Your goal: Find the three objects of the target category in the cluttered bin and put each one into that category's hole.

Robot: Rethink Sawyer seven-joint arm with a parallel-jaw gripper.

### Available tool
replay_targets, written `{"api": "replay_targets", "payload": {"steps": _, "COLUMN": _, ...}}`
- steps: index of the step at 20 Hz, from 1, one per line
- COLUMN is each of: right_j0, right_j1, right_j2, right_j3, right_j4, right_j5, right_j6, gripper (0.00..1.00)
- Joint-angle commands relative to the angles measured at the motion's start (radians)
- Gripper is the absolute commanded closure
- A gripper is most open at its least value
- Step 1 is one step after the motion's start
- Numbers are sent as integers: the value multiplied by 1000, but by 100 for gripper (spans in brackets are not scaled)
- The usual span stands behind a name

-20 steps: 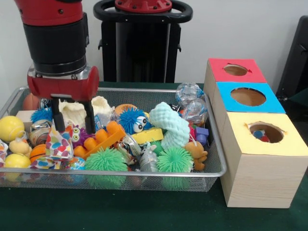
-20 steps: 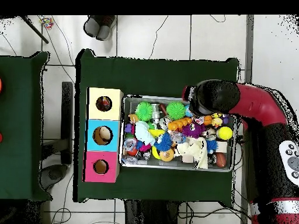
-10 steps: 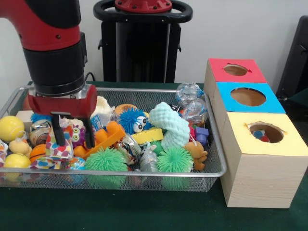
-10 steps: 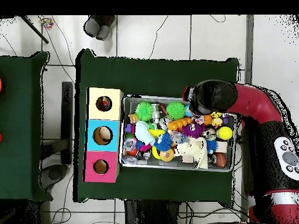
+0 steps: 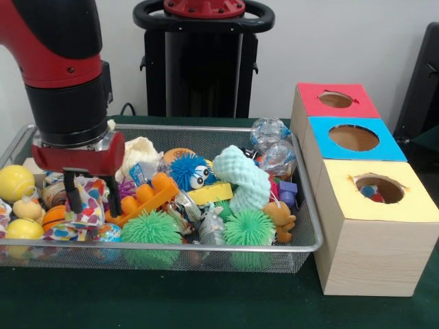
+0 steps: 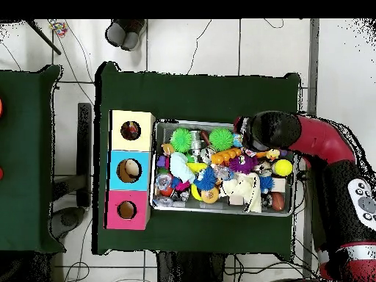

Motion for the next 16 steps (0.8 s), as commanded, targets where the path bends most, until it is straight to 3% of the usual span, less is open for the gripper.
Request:
{"api": "replay_targets", "payload": {"steps": 1, "right_j0": -95, "right_j1": 31, "right_j2": 102, "right_j3": 155, "right_j4": -38, "right_j5": -102, "right_j6": -221, "gripper": 0}}
{"api": "replay_targets", "payload": {"steps": 6, "right_j0": -141, "right_j1": 5, "right_j2": 136, "right_j3": 213, "right_j4": -41, "right_j5": -92, "right_j6": -231, "gripper": 0}}
{"api": "replay_targets", "payload": {"steps": 10, "right_j0": -108, "right_j1": -32, "right_j2": 76, "right_j3": 211, "right_j4": -106, "right_j5": -131, "right_j6": -159, "gripper": 0}}
{"api": "replay_targets", "payload": {"steps": 16, "right_j0": -77, "right_j1": -9, "right_j2": 44, "right_j3": 185, "right_j4": -156, "right_j5": -169, "right_j6": -89, "gripper": 0}}
